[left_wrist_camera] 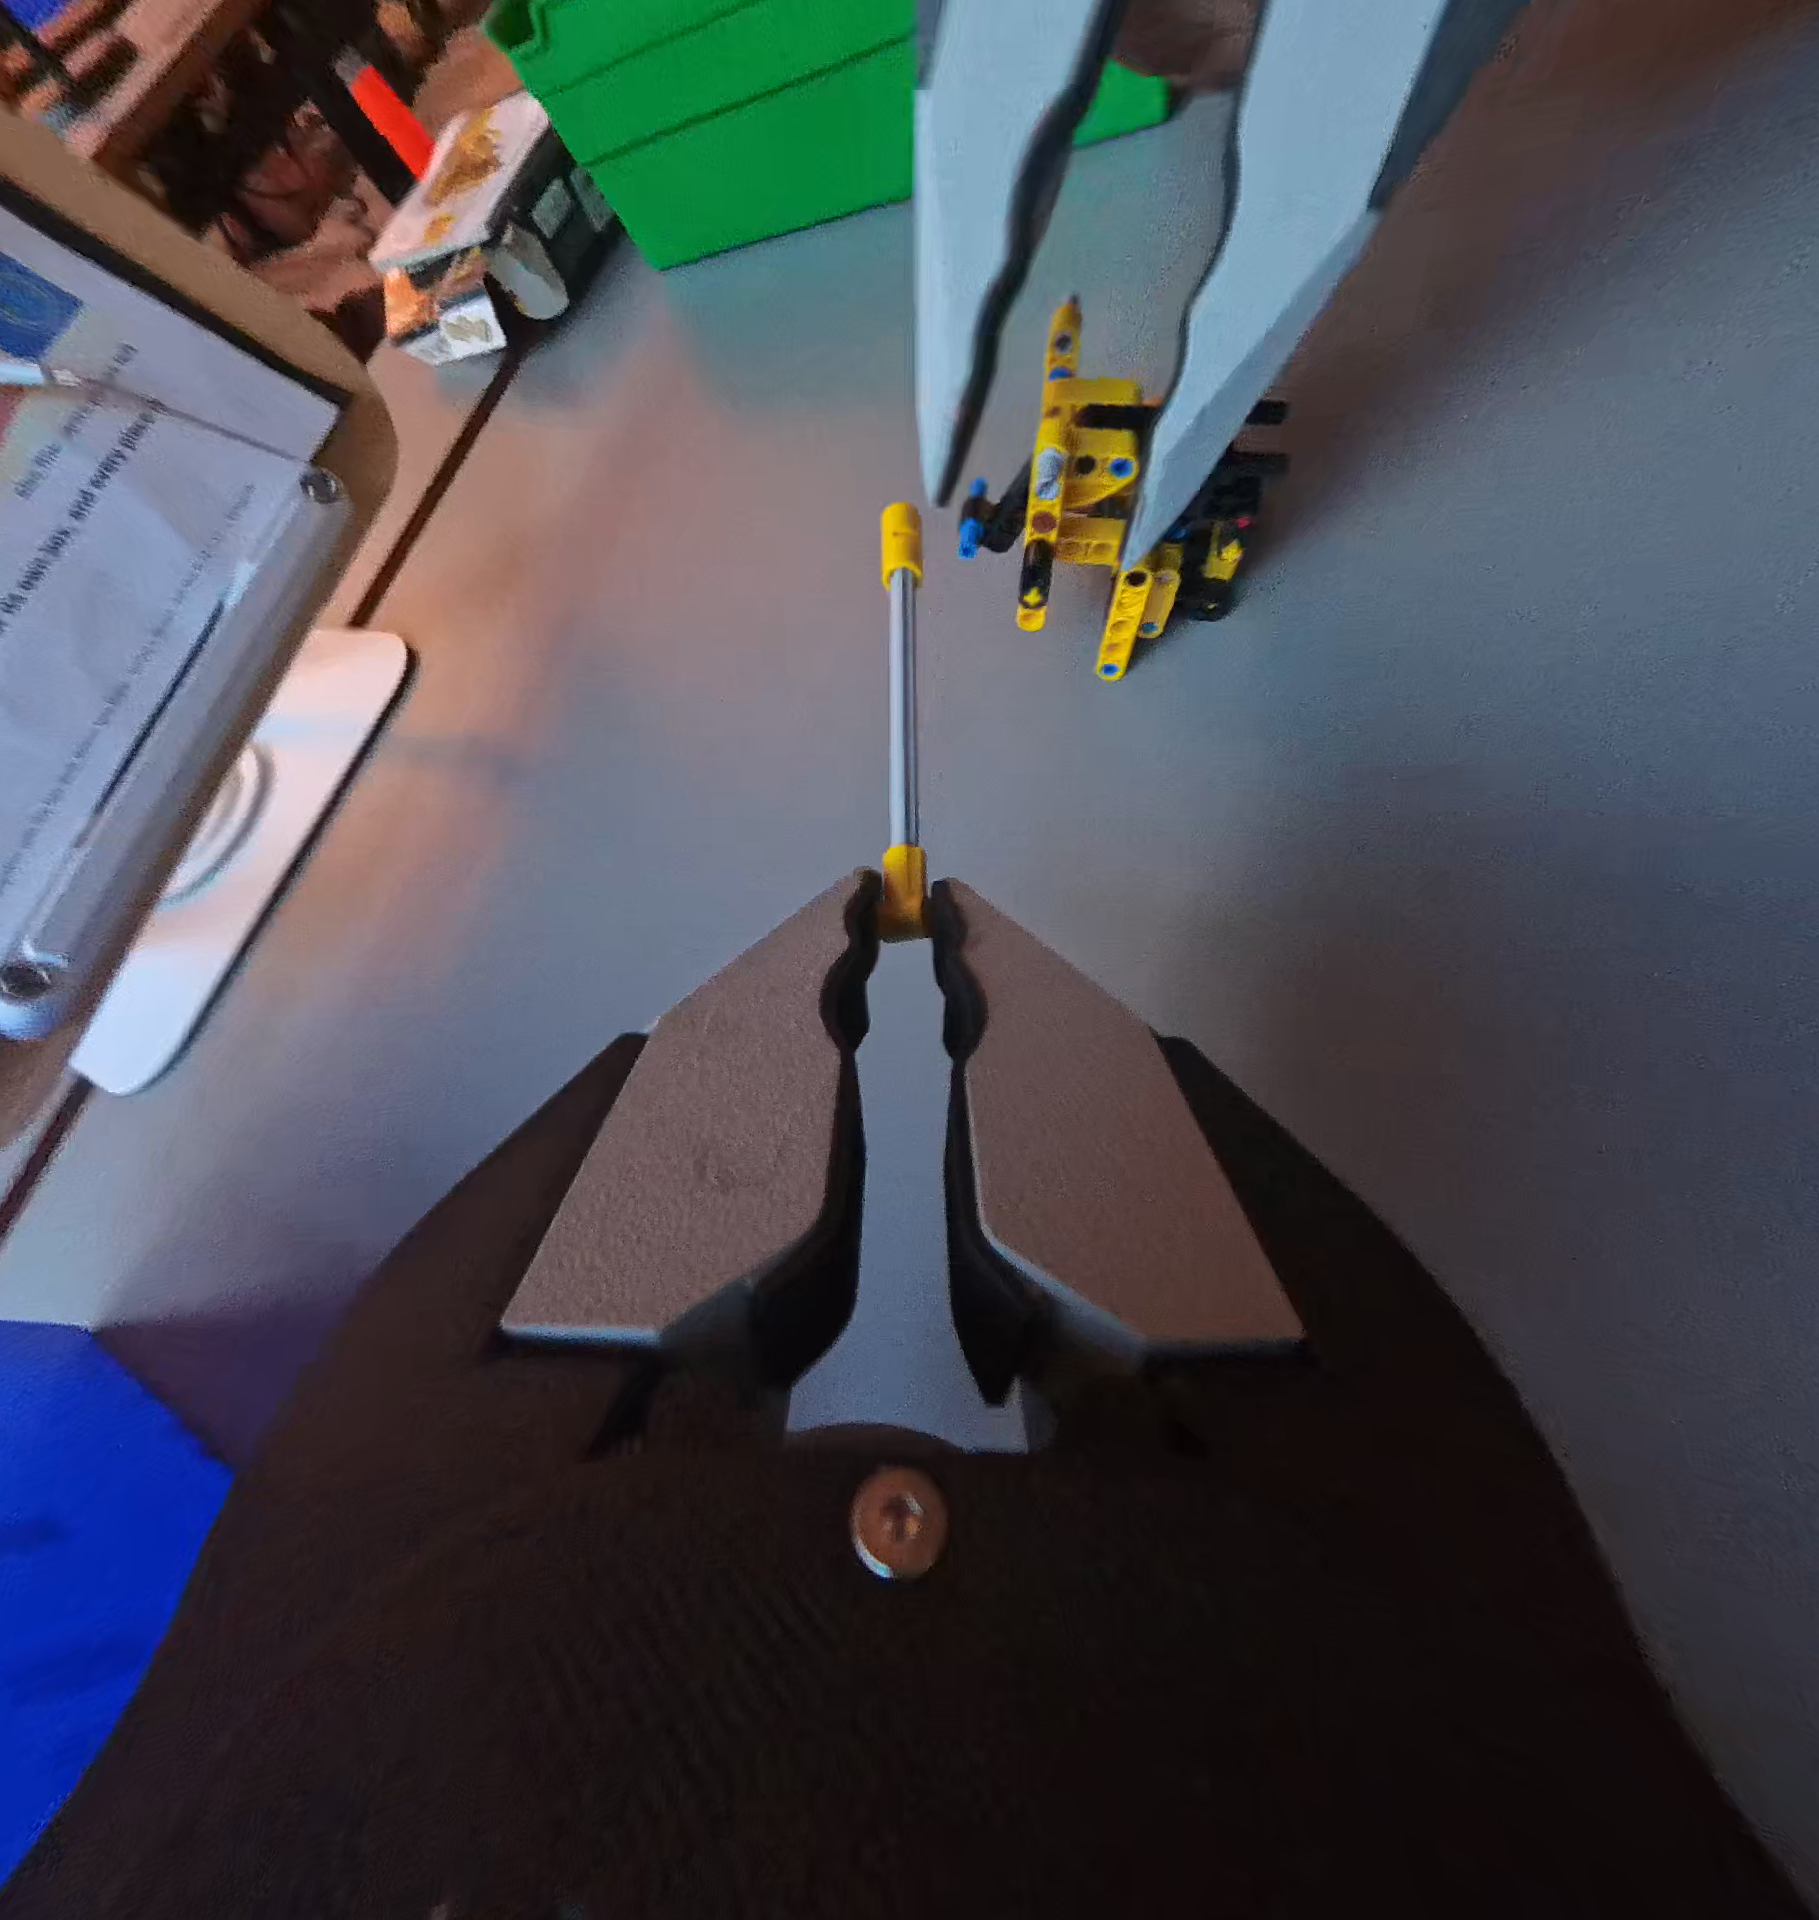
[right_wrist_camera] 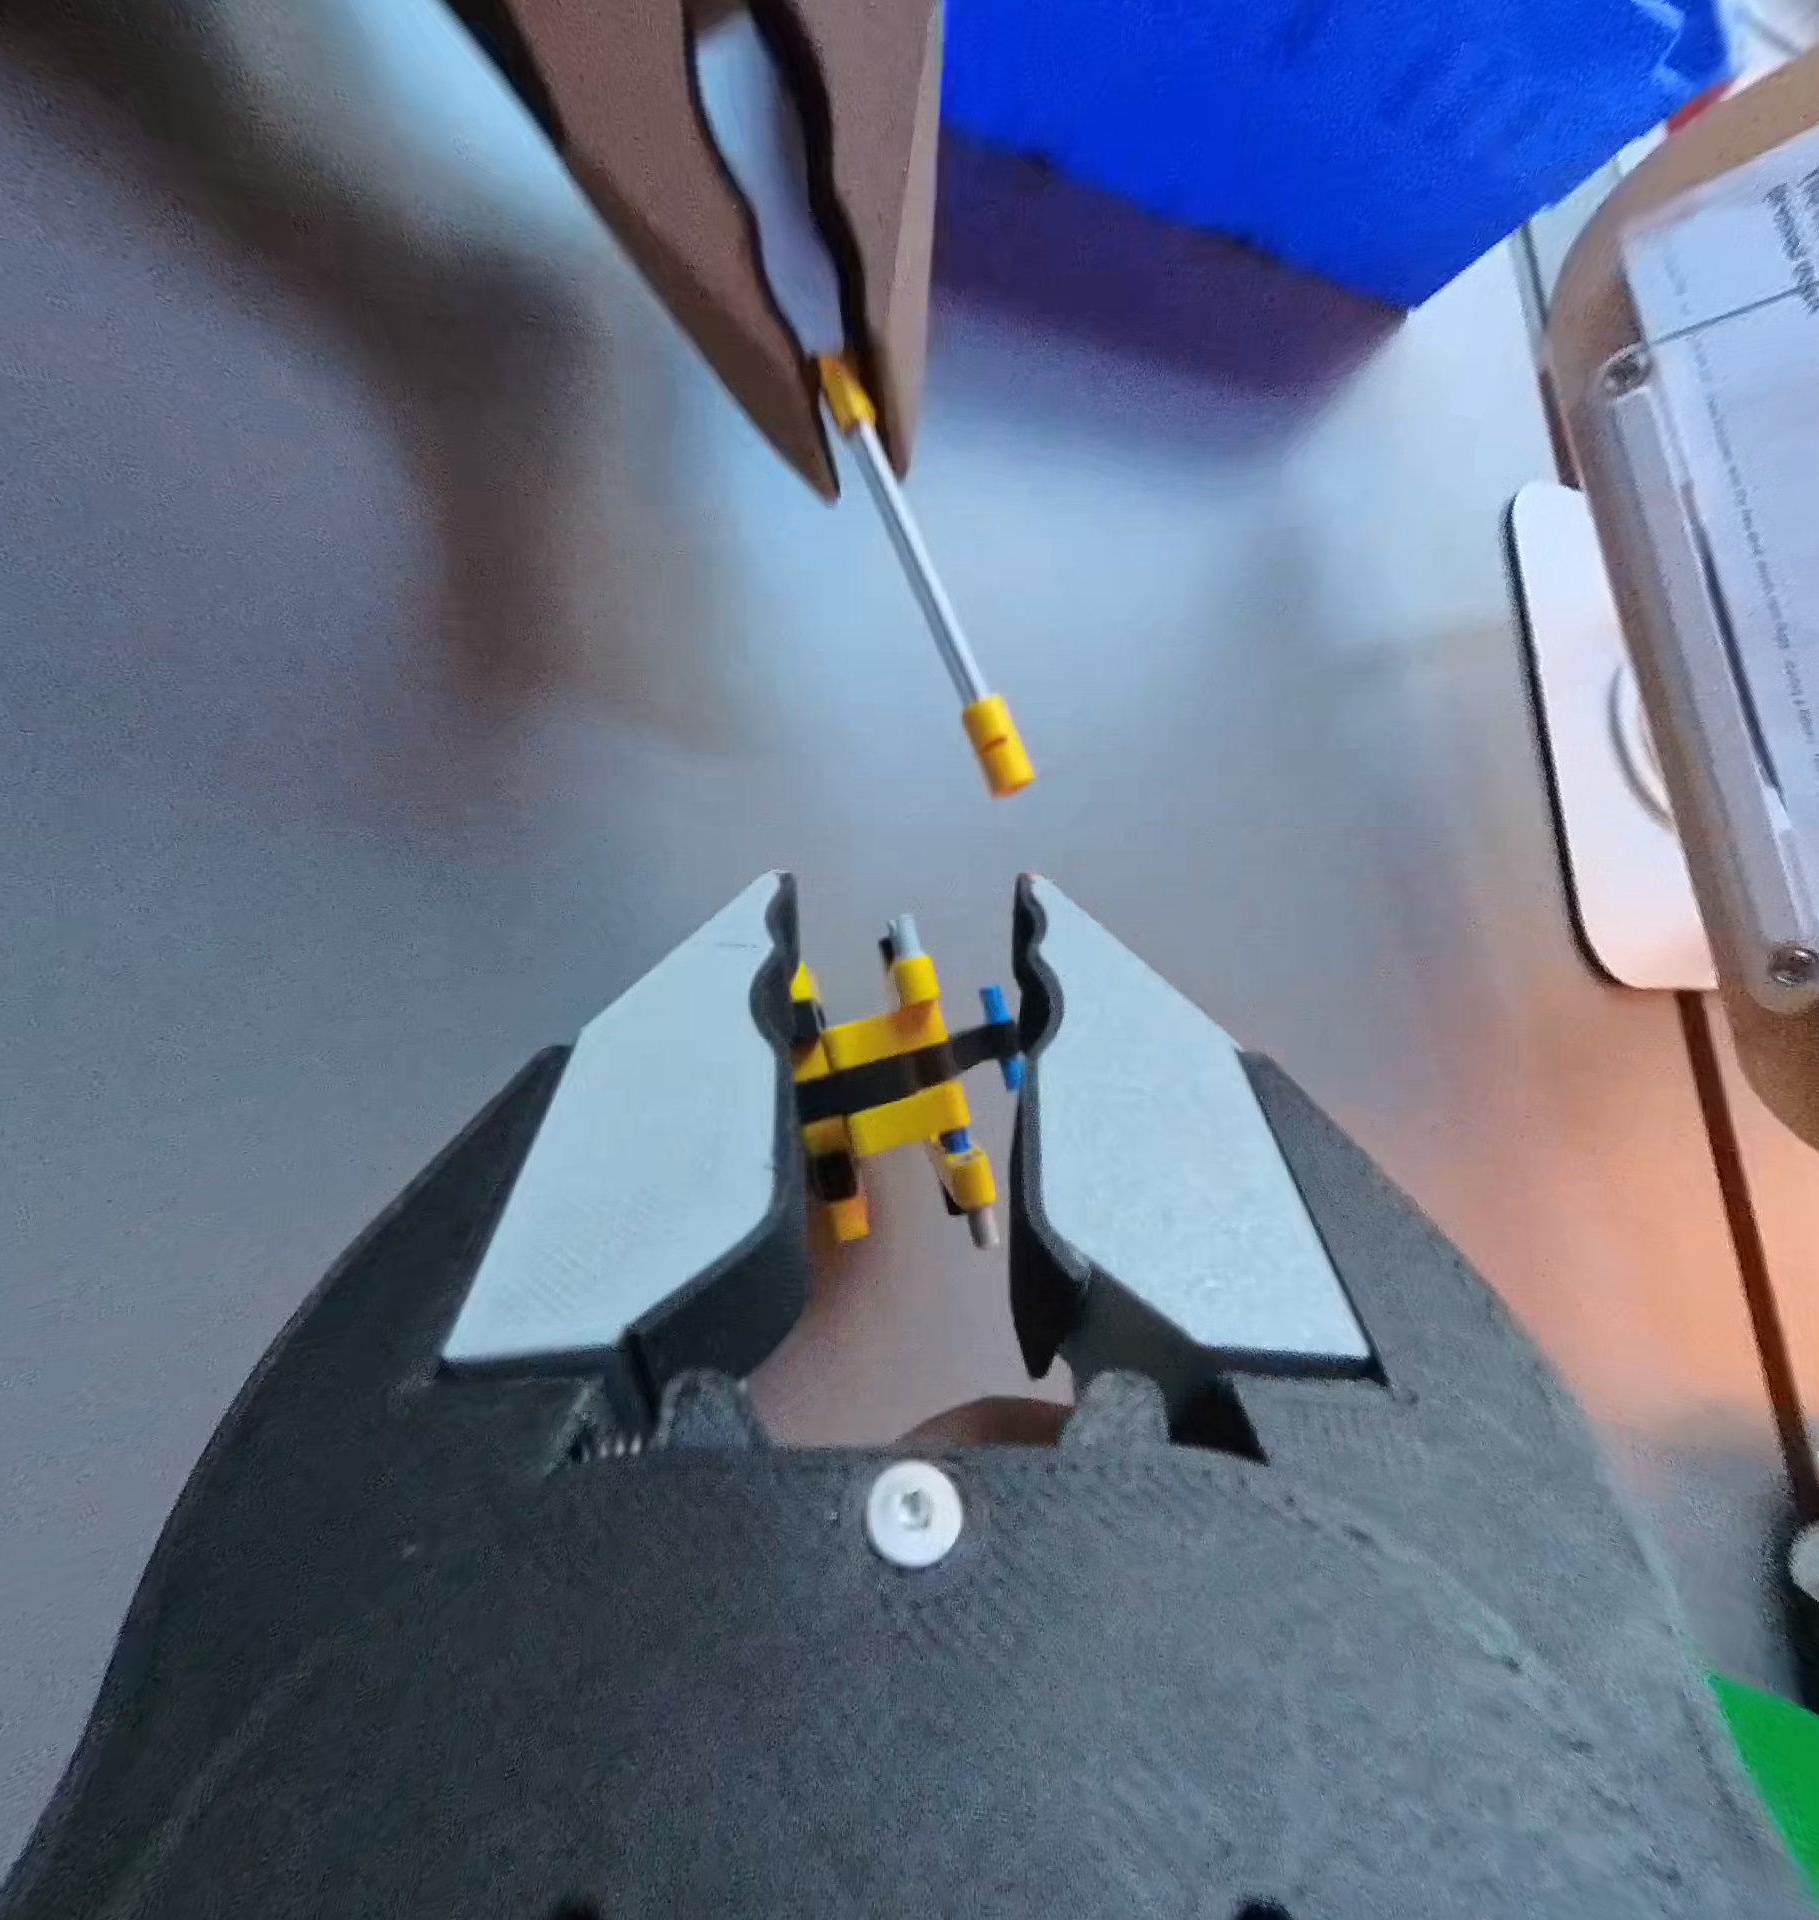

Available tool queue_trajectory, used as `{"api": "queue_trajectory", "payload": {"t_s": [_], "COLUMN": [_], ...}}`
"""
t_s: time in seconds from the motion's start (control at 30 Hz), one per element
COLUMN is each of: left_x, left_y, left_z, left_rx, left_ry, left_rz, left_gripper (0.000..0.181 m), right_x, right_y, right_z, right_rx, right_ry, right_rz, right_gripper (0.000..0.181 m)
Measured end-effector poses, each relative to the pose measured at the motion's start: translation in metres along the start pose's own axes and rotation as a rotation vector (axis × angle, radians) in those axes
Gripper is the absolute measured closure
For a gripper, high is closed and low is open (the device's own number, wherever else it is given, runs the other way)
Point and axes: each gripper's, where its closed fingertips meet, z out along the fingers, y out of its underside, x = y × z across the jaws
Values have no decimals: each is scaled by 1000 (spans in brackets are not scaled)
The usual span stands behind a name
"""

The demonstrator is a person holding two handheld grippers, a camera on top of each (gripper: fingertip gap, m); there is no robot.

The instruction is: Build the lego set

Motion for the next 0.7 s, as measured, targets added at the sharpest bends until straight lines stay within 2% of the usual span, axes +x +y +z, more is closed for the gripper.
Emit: {"api": "queue_trajectory", "payload": {"t_s": [0.03, 0.1, 0.23, 0.3, 0.33, 0.57, 0.7], "left_x": [2, 2, 14, 14, 15, 17, 24], "left_y": [-3, -11, -30, -32, -33, -34, -35], "left_z": [2, 4, 2, 1, 1, 3, 8], "left_rx": [18, 52, 148, 157, 164, 181, 181], "left_ry": [-9, -46, -43, -55, -47, -28, 1], "left_rz": [33, 79, 147, 163, 165, 119, 102], "left_gripper": [175, 175, 175, 175, 175, 175, 167], "right_x": [1, 9, 6, 3, 3, -7, -16], "right_y": [-7, -18, -36, -36, -38, -30, -41], "right_z": [-4, -14, -30, -31, -32, -18, -17], "right_rx": [53, 157, 320, 312, 315, 237, 272], "right_ry": [-14, -7, -97, -67, -33, -50, -73], "right_rz": [24, 77, 140, 63, 25, -18, -28], "right_gripper": [142, 143, 150, 170, 174, 176, 176]}}
